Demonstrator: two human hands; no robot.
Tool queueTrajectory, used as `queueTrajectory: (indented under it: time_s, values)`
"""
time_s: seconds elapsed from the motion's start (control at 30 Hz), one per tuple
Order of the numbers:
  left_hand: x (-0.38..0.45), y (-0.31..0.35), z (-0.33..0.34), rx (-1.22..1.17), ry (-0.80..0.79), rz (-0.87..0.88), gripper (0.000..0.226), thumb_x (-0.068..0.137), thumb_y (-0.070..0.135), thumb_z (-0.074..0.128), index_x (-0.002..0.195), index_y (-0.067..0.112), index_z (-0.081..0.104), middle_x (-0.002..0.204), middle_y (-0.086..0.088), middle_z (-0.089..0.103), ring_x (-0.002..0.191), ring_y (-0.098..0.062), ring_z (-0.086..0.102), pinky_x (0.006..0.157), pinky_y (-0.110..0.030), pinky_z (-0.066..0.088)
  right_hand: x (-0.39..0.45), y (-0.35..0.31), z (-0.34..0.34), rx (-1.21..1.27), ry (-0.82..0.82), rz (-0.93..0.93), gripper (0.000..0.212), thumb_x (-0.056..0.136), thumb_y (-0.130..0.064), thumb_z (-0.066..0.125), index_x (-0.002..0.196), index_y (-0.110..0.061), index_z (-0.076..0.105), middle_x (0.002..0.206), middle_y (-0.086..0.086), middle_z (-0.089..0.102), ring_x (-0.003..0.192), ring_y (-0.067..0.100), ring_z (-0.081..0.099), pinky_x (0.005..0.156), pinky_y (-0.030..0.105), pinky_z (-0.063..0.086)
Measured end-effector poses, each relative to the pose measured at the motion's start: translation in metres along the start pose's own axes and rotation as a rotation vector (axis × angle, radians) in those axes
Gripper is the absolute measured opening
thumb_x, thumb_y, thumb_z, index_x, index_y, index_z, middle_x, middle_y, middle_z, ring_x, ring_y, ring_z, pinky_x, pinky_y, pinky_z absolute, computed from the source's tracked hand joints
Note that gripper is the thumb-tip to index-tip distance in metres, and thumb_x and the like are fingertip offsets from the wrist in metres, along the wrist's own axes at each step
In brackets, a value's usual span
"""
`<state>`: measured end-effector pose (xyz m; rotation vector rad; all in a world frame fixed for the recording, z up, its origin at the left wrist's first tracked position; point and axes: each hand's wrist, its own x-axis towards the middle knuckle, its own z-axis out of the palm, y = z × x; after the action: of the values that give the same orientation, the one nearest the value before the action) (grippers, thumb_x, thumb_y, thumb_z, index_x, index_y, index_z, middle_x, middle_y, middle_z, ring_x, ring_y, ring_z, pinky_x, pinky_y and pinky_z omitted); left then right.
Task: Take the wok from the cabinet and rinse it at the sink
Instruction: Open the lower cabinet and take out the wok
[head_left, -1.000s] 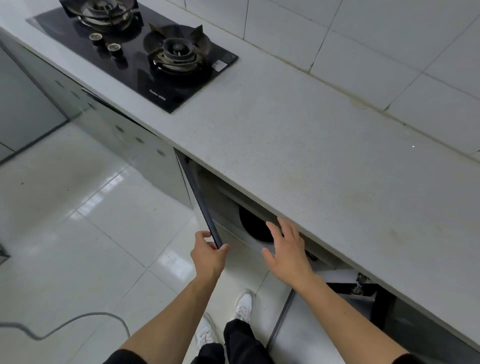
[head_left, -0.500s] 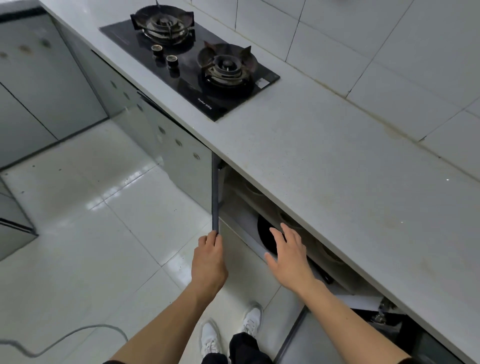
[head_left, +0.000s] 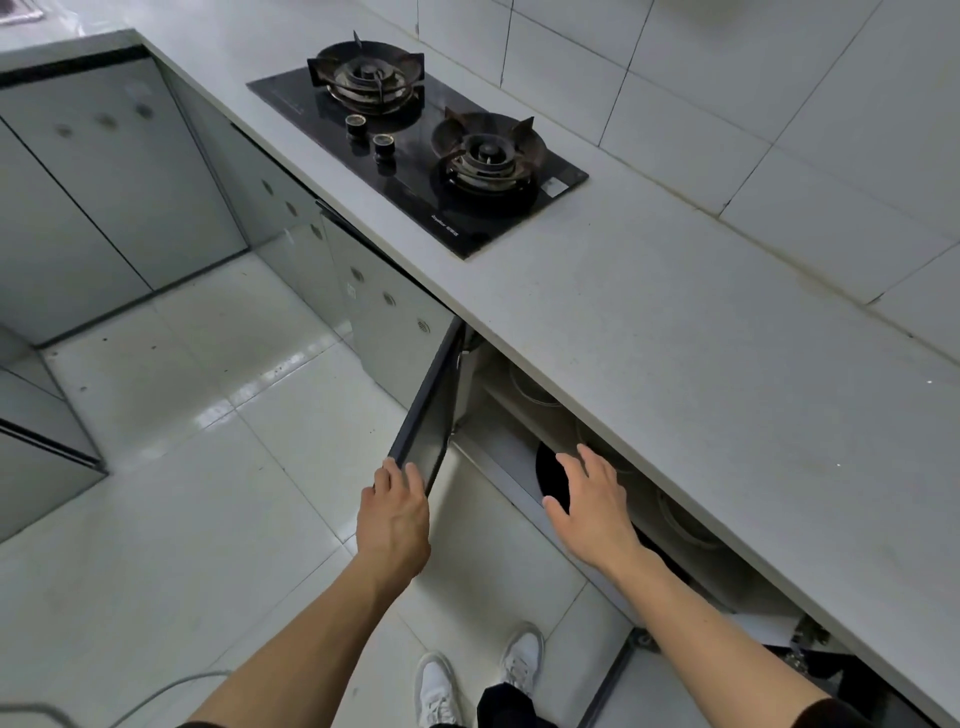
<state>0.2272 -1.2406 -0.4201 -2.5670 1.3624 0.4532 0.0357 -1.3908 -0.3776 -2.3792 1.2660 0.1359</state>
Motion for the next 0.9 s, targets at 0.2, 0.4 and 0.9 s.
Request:
queueTrajectory:
  time_s: [0.2, 0.4, 0.9]
  values:
    - [0.019, -0.018, -0.003, -0.028, -0.073, -0.095, 0.093, 0.08, 0.031, 0.059, 0.151, 0.007, 0.004, 0.15, -0.04, 0.006, 0.136, -0.049, 0.021, 0.112, -0.044, 0.032, 0.002, 0.008, -0.006, -0.042, 0.013, 0.012, 0.062, 0.094, -0.035, 0.052, 0.149, -0.018, 0.028, 0.159, 0.01, 0.016, 0.146, 0.025, 0.01, 0.115, 0.045, 0.023]
    - [0.041, -0.053, -0.008, -0.05, -0.12, -0.138, 0.101, 0.08, 0.041, 0.062, 0.152, 0.01, 0.0, 0.155, -0.033, -0.005, 0.143, -0.049, 0.008, 0.116, -0.045, 0.028, 0.007, 0.035, -0.015, -0.1, 0.034, 0.048, 0.069, 0.094, -0.033, 0.054, 0.152, -0.017, 0.02, 0.159, 0.01, 0.016, 0.146, 0.026, 0.014, 0.117, 0.041, 0.022]
    - [0.063, -0.088, -0.019, -0.148, -0.127, -0.144, 0.095, 0.078, 0.044, 0.067, 0.15, 0.014, 0.013, 0.158, -0.023, 0.0, 0.145, -0.042, 0.01, 0.111, -0.044, 0.034, 0.017, 0.065, -0.009, -0.209, -0.011, 0.093, 0.074, 0.094, -0.038, 0.053, 0.154, -0.018, 0.014, 0.16, 0.012, 0.013, 0.146, 0.029, 0.012, 0.118, 0.044, 0.021]
